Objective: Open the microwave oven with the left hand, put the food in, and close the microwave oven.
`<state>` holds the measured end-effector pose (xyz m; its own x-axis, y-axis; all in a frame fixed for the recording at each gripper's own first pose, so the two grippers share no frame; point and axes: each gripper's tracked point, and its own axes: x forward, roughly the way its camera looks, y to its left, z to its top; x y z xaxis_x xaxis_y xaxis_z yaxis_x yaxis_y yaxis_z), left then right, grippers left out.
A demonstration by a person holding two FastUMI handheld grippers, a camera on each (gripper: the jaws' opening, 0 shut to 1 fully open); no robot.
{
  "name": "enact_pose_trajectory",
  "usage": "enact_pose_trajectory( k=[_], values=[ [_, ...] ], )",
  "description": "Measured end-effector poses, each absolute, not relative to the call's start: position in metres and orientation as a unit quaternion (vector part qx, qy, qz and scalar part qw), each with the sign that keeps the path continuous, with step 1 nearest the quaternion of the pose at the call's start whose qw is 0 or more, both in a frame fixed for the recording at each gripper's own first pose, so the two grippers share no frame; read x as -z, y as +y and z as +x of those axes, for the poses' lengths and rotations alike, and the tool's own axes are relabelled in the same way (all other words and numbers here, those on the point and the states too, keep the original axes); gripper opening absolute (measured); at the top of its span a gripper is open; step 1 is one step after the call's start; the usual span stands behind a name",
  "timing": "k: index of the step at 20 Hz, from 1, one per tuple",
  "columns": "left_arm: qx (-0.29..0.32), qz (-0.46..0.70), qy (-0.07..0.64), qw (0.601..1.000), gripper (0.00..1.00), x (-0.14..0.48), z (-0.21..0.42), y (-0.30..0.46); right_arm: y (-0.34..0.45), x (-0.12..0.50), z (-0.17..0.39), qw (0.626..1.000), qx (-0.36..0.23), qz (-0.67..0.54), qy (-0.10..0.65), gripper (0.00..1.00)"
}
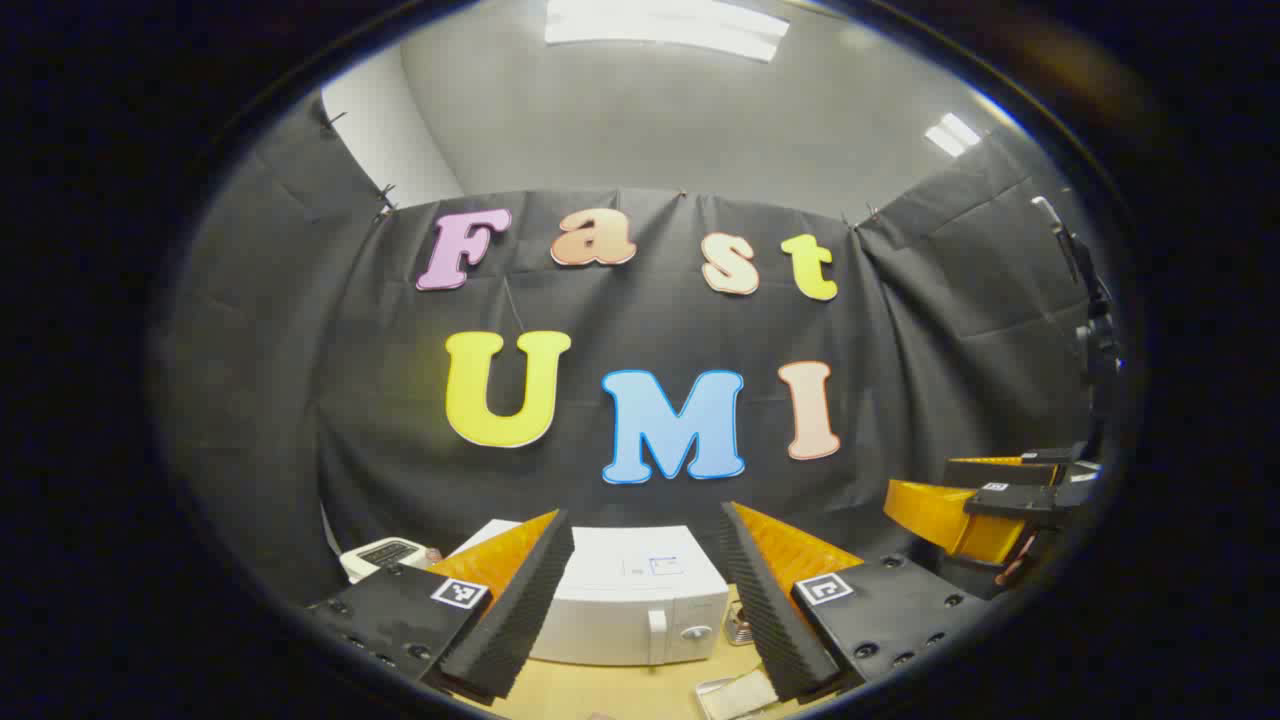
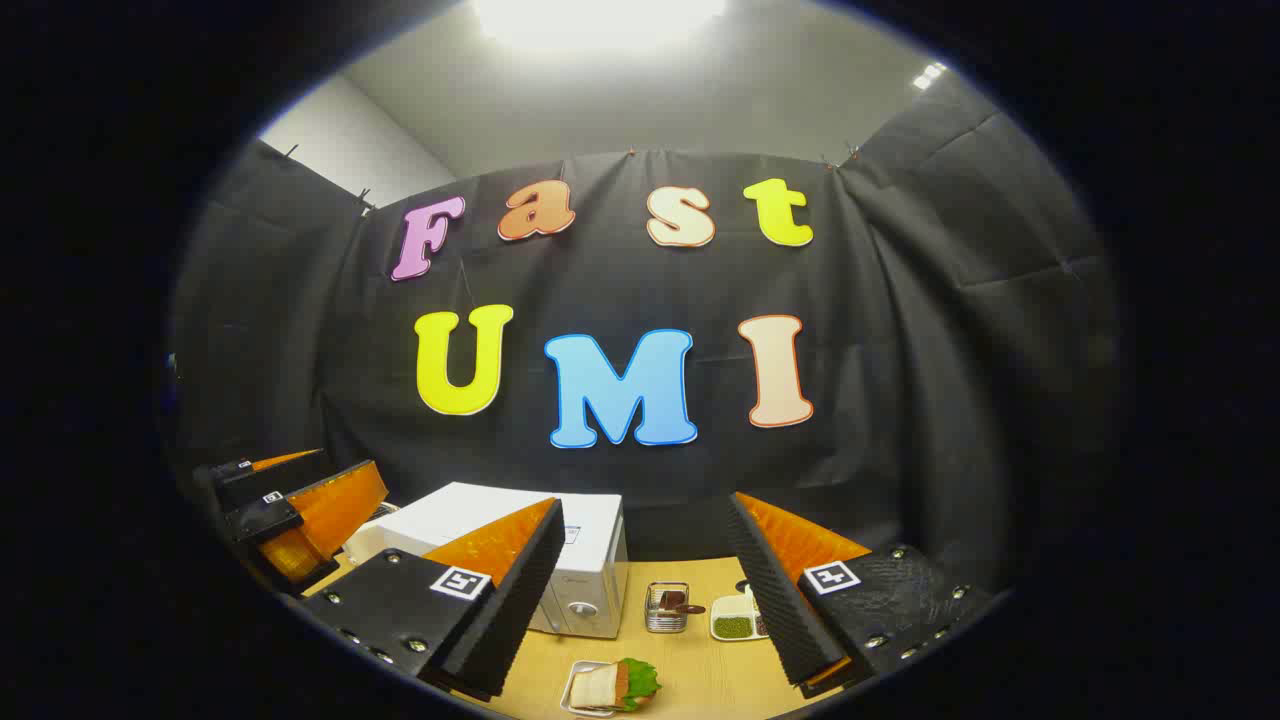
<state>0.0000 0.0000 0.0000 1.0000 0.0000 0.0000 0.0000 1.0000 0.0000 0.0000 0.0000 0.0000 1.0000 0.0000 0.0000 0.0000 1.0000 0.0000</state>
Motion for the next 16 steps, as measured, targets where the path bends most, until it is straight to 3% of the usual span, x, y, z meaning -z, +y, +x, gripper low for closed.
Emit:
enact_pose_trajectory(
  k=[16],
  values=[
    [0.004,-0.003,0.016,1.000,0.96,0.027,0.014,-0.013,-0.008,0.019,0.007,1.000,-0.004,0.009,0.015,0.98]
  ],
)
